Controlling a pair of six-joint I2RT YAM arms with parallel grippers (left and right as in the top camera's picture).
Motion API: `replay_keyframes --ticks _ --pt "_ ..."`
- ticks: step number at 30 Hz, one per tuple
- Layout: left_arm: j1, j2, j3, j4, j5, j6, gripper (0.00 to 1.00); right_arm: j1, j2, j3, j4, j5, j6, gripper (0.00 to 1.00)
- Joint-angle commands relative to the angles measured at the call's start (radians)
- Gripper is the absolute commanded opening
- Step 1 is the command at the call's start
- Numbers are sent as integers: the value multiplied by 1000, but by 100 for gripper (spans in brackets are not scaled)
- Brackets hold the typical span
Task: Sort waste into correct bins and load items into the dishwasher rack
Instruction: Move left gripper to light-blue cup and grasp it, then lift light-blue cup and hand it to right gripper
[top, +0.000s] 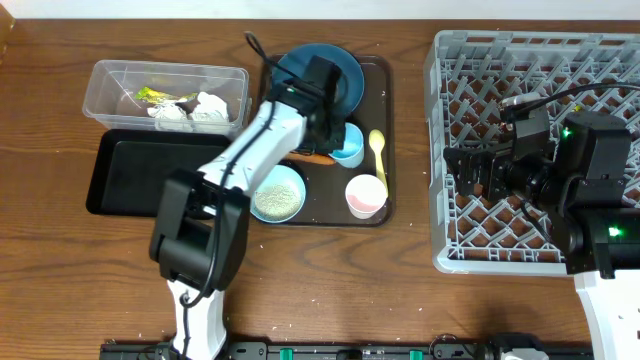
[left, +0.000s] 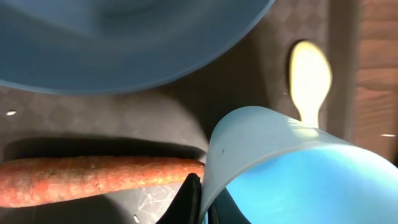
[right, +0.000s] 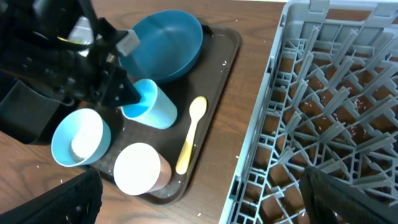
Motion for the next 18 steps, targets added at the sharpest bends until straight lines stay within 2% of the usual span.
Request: replay_keyframes --ticks 1,6,10,13,18 --pt "80 -98 43 0 202 -16 6 6 10 20 17 -8 0 99" --pt "193 -162 43 -19 501 -11 6 6 38 20 74 -63 11 99" --pt "251 -167 43 -19 795 34 6 6 98 20 160 -238 9 99" --pt "266 -167 43 -19 941 57 6 6 154 20 247 -434 -21 99" --pt "267 -167 43 -19 1063 64 6 10 243 20 420 -706 -31 99"
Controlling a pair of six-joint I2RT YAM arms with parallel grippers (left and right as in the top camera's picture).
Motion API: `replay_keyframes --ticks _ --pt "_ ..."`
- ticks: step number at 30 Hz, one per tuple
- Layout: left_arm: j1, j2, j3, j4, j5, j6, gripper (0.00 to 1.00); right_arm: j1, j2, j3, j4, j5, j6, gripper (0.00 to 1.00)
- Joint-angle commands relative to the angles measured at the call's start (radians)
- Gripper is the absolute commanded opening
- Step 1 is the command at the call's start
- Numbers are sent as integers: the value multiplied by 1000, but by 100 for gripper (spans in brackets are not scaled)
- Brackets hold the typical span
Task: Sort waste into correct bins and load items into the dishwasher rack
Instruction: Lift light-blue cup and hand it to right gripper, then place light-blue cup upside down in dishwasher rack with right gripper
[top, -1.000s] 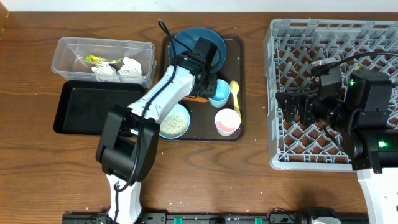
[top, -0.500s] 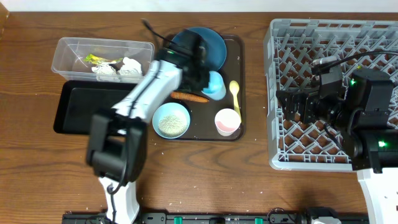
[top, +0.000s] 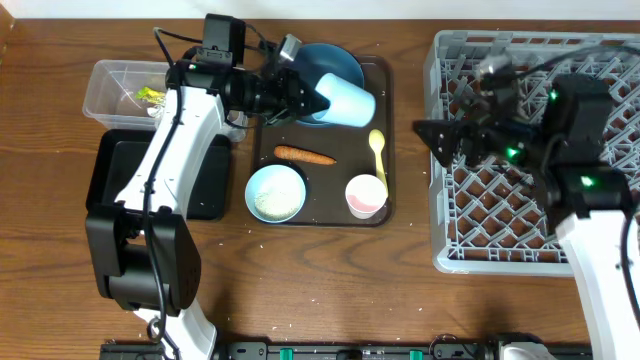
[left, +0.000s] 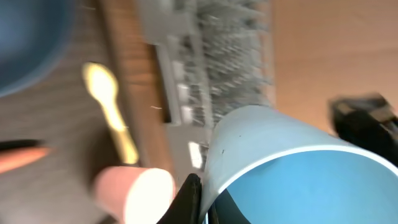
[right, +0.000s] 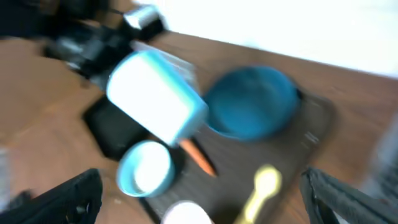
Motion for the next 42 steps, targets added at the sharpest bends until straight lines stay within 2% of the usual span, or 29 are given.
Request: replay_keyframes --ticks 1,8,11,19,22,27,29,31,33,37,42 --pt "2 -5 13 0 208 29 6 15 48 17 68 -272 -19 99" --pt "2 -5 13 0 355 28 6 90 137 17 174 -308 -15 98" --pt "-5 -5 13 0 370 28 6 124 158 17 222 -308 -15 98" --pt "-53 -5 13 -8 370 28 6 187 178 17 335 -280 30 88" --pt "-69 -5 13 -7 370 28 6 187 178 17 341 -281 31 80" --pt "-75 -5 13 -7 370 28 7 187 178 17 341 -282 31 55" --pt "-74 -5 13 -7 369 28 13 185 178 17 341 -282 31 47" --pt "-74 -5 13 -6 367 29 22 177 177 18 343 -282 51 45" --pt "-74 -5 13 -6 331 28 28 153 173 18 352 -281 96 41" --pt "-74 -5 13 -7 183 28 34 55 141 18 356 -281 195 42" --pt "-74 -5 13 -7 -125 28 38 -92 85 18 294 -208 279 49"
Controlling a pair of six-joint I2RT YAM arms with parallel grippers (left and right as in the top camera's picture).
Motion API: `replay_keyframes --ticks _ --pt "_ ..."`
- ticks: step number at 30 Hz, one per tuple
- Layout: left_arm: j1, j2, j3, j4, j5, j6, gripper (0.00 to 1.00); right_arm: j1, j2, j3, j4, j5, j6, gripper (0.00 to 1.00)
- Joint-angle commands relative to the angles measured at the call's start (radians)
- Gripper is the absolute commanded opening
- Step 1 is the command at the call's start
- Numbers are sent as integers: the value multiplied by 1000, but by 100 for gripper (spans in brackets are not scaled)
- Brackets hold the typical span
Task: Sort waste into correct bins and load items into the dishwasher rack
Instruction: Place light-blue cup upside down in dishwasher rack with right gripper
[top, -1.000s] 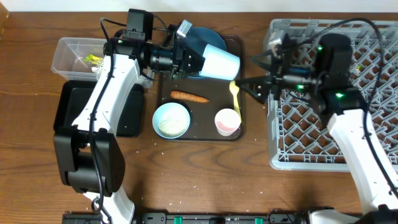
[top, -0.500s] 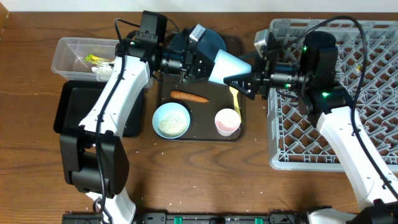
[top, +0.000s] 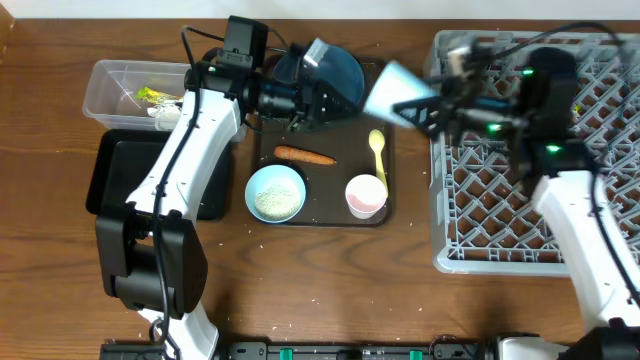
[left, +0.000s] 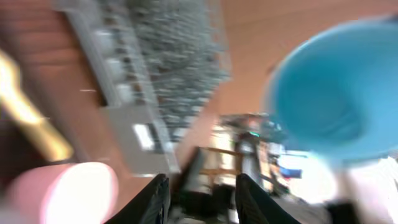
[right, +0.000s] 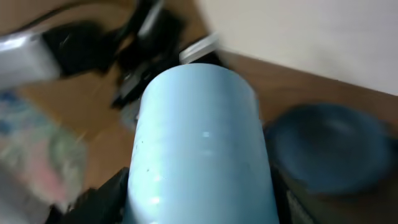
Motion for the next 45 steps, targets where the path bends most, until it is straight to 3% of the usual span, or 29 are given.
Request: replay_keyframes --ticks 1,6,14,17,20,25,35,45 --pt "-2 -5 10 -4 -320 5 38 -91 -79 20 -53 93 79 51" --pt "-4 -5 2 -31 -626 5 38 -146 -137 60 -355 434 47 49" --pt "-5 -5 -30 -38 -817 5 42 -39 -130 311 -911 963 -9 51" --pt "-5 -5 -39 -55 -857 6 43 2 -110 366 -1041 1062 -9 49" --pt "-5 -5 -43 -85 -922 6 43 19 -70 375 -1129 1093 -9 46" --pt "-5 -5 -43 -131 -1008 6 43 18 42 375 -1209 1070 -10 49" --pt "-5 -5 -45 -135 -1018 6 43 19 279 374 -1347 968 -84 54" --pt "-5 -5 -45 -146 -1018 6 43 24 422 372 -1353 985 -88 57"
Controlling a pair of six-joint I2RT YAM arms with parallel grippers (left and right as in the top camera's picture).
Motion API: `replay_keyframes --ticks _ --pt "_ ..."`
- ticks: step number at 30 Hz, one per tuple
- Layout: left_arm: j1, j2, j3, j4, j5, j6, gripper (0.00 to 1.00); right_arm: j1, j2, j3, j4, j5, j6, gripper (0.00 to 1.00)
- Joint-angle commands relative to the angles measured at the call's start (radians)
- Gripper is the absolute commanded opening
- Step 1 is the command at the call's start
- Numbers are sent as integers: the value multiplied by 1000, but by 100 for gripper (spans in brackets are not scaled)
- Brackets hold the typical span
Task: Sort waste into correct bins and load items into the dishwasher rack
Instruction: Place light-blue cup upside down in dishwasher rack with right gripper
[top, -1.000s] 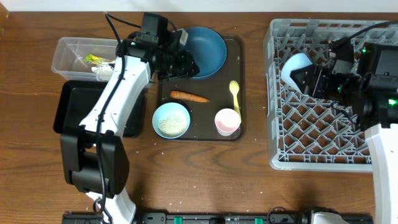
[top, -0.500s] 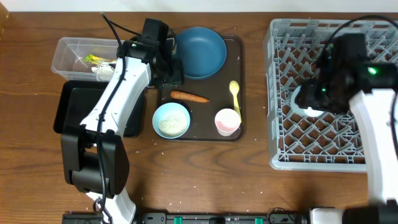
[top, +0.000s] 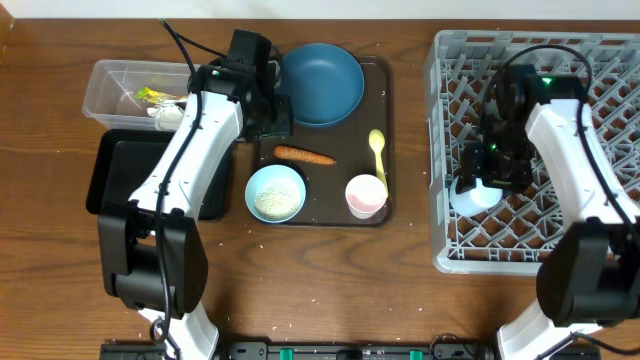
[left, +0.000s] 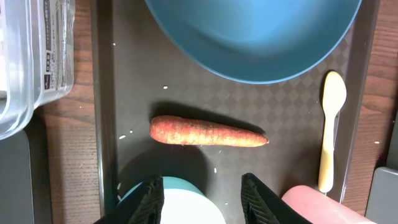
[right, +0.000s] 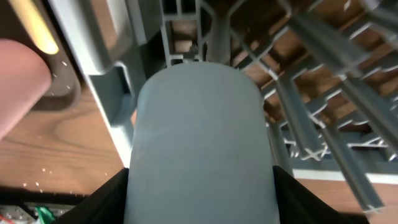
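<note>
A light blue cup is in the left part of the grey dishwasher rack, and my right gripper is shut on it. In the right wrist view the cup fills the space between the fingers, its far end among the rack's bars. My left gripper hangs open and empty over the brown tray. Below it lie an orange carrot, a blue plate, a yellow spoon, a pink cup and a light blue bowl with white contents.
A clear plastic container holding scraps of waste stands at the back left. A black bin lies in front of it, beside the tray. The rack's rim rises right next to the tray's right edge.
My right gripper has gone from holding the cup in the air between tray and rack to holding it down in the rack's left part. My left gripper now points down over the carrot.
My left gripper was shut on the light blue cup on the tray. Then it held the cup up, tipped toward the right arm. Then my right gripper held the cup and the left was open. Now the cup is in the rack.
</note>
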Motion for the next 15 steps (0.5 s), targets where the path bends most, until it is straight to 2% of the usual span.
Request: replay_keyframes --ticks 1,6,8,15 --pt "-2 -5 -13 -11 -10 5 43 11 32 3 6 5 -16 60" --pt "-2 -5 -13 -25 -10 6 44 11 30 5 24 10 -16 86" --pt "-3 -5 -13 -29 -9 13 47 11 24 18 15 2 -16 89" --pt "-17 -5 -13 -63 -8 41 48 9 -29 135 -18 2 -24 91"
